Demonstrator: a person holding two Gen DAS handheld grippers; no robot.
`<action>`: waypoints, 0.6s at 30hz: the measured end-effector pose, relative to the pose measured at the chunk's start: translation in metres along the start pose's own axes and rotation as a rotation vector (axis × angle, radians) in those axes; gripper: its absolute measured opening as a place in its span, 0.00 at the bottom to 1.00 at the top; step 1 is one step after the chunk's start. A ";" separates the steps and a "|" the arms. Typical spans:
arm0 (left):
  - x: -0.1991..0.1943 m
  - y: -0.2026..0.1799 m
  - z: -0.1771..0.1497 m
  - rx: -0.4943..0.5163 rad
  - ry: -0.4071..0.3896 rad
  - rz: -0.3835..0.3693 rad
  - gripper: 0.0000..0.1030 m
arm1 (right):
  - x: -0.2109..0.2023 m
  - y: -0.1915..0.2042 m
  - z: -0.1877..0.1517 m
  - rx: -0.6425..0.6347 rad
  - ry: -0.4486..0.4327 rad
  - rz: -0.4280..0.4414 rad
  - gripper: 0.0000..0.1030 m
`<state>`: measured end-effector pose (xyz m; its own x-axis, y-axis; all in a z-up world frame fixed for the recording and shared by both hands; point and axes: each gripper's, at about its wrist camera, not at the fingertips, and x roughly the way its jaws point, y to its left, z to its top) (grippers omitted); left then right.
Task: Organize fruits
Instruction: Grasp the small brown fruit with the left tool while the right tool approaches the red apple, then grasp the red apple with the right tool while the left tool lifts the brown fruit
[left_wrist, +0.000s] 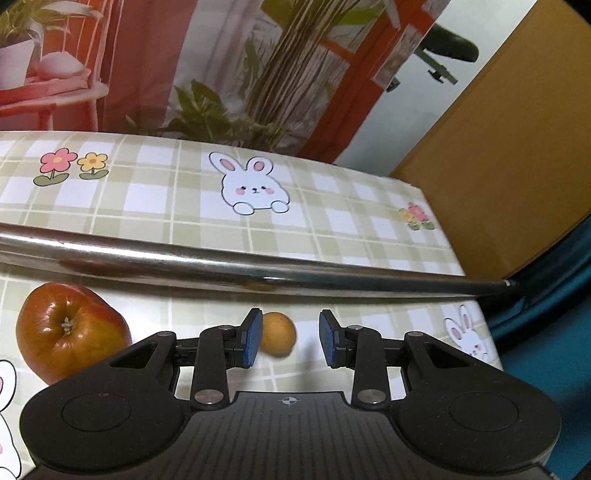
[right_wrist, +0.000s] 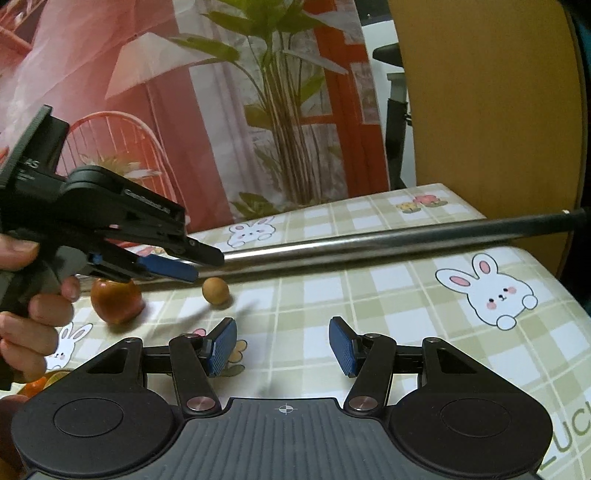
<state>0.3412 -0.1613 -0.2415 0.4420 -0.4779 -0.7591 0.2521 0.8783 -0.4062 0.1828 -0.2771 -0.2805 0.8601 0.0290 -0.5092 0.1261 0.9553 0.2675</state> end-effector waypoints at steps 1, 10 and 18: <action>0.002 0.000 0.001 0.000 0.002 0.005 0.34 | 0.000 0.000 -0.001 0.001 0.000 -0.001 0.51; 0.013 0.003 0.001 0.014 0.029 0.033 0.28 | 0.003 -0.003 -0.008 0.025 0.020 0.005 0.51; -0.033 0.001 -0.012 0.070 -0.021 -0.001 0.28 | -0.003 -0.001 -0.007 0.029 0.025 0.018 0.51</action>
<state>0.3166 -0.1442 -0.2234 0.4600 -0.4793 -0.7475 0.3119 0.8754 -0.3694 0.1771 -0.2759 -0.2850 0.8499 0.0541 -0.5241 0.1252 0.9455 0.3006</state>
